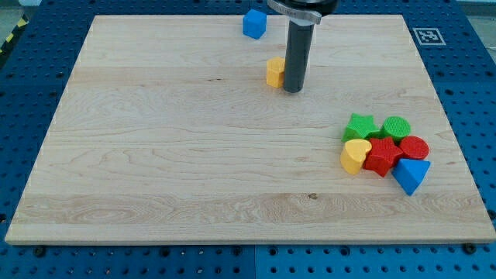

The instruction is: Slide yellow hexagon to the blue cube

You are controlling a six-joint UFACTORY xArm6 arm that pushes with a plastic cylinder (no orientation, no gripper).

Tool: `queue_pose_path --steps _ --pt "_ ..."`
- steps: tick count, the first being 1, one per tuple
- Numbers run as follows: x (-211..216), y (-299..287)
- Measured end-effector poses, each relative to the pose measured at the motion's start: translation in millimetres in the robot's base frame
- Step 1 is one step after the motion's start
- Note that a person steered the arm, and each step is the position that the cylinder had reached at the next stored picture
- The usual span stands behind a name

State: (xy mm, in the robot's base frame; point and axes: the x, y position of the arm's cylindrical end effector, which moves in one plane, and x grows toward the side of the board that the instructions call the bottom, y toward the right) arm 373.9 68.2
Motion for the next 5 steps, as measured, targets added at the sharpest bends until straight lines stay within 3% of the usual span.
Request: queue_pose_path --steps 2,4,5 --pt "-9.0 -8.7" --pt "21.7 -11.4" --pt "6.1 -18.3"
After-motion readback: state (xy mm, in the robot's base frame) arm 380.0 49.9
